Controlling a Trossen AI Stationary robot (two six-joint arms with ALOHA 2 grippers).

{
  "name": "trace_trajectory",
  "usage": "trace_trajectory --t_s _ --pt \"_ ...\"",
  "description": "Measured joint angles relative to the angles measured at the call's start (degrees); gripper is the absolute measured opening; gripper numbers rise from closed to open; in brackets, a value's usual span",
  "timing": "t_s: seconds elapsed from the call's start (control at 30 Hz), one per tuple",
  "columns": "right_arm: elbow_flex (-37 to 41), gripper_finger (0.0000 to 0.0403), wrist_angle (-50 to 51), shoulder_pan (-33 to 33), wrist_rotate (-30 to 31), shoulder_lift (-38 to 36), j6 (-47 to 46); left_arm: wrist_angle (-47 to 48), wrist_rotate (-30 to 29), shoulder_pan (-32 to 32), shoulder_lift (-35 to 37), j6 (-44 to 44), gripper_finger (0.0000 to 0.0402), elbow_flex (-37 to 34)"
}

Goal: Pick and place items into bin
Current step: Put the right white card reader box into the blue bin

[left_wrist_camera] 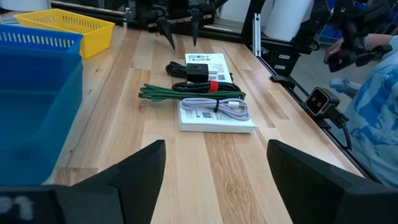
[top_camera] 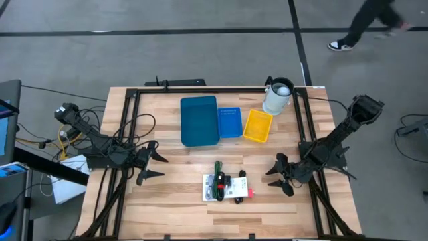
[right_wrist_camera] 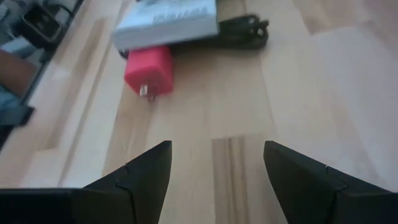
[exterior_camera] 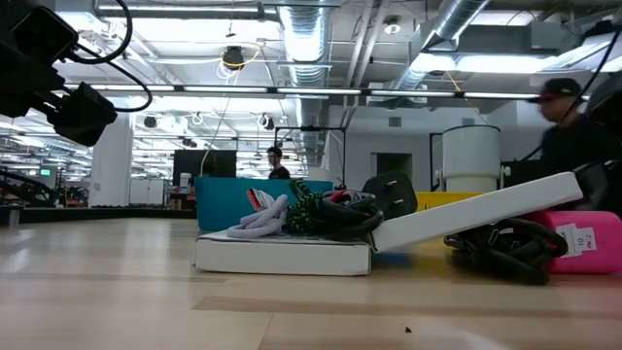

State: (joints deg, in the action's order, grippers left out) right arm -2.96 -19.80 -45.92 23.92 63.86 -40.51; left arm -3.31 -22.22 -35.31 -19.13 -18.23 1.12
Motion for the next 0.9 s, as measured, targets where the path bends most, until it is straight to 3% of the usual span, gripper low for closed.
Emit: trace_trajectory --t_s 0.4,0.7,0.9 --pt "-2.0 0.0250 -10.0 -2.1 3.9 15.8 3.7 0.0 0.0 0.0 0.0 0.0 0.0270 0.0" --pt "-8.8 0.0250 -10.5 -2.0 6.2 25.4 5.4 0.0 0.0 0.0 0.0 0.0 0.0270 0.0" --pt "-11.2 0.0250 -10.3 -2.1 6.6 28.0 5.4 0.0 0.0 0.0 0.0 0.0 0.0270 0.0"
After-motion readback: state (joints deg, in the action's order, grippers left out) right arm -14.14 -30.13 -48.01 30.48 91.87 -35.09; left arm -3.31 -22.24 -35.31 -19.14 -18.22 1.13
